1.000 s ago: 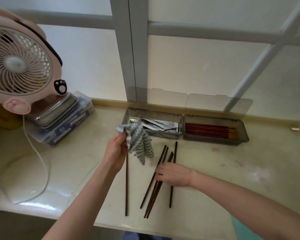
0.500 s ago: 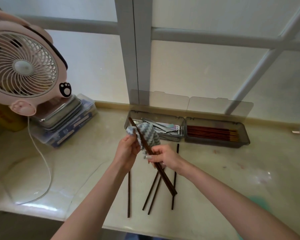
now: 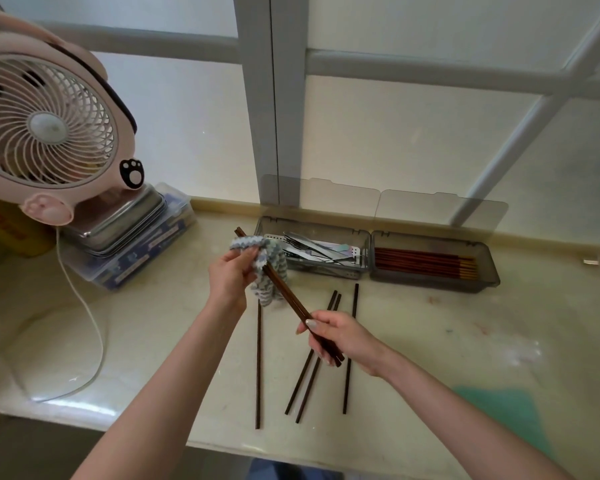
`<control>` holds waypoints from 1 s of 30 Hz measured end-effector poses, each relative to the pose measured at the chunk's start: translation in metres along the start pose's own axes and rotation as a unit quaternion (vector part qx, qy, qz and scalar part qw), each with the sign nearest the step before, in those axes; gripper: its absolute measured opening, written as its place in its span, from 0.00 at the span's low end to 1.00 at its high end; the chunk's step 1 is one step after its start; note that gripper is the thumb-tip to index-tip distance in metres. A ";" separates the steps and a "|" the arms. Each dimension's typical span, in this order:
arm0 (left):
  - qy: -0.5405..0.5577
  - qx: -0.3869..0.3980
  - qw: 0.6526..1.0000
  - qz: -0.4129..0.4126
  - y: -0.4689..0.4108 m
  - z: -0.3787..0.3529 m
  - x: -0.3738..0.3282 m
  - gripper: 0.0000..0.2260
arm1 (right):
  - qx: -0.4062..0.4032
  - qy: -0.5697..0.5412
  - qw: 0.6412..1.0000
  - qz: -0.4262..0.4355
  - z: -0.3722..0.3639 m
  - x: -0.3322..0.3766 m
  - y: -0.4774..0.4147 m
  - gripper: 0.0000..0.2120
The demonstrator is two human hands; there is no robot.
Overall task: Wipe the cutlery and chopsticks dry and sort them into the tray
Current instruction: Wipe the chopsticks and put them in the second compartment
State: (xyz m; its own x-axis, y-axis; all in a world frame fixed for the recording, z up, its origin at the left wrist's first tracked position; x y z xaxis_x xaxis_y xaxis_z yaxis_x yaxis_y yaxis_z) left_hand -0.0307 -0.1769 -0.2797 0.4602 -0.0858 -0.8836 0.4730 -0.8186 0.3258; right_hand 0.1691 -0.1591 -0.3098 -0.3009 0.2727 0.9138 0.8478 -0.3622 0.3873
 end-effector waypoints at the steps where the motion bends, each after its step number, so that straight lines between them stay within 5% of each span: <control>1: 0.004 -0.003 1.000 -0.001 -0.002 0.000 -0.002 0.05 | -0.004 -0.004 1.000 0.006 -0.001 0.000 -0.001 0.10; 11: 0.066 -0.025 0.997 -0.032 -0.017 -0.009 -0.016 0.08 | 0.005 -0.025 0.999 0.025 -0.005 0.004 0.000 0.10; 30: -0.091 0.051 0.994 -0.024 0.001 -0.029 0.026 0.13 | -0.072 -0.070 0.995 0.023 -0.009 0.005 -0.014 0.11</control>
State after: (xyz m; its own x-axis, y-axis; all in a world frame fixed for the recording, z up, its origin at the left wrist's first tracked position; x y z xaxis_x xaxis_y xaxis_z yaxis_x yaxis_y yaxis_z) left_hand 0.0038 -0.1635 -0.2923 0.2913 -0.1395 -0.9464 0.4076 -0.8769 0.2547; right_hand 0.1521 -0.1611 -0.3095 -0.1906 0.3698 0.9093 0.7854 -0.4983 0.3672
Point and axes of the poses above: each hand's wrist, its own y-axis away from the middle knuckle, its own z-axis out of the back of the hand, x = y × z, the point moved 1 cm from there along -y, towards the middle knuckle, and after that the axes turned 9 degrees about x, right-handed, at the moved point
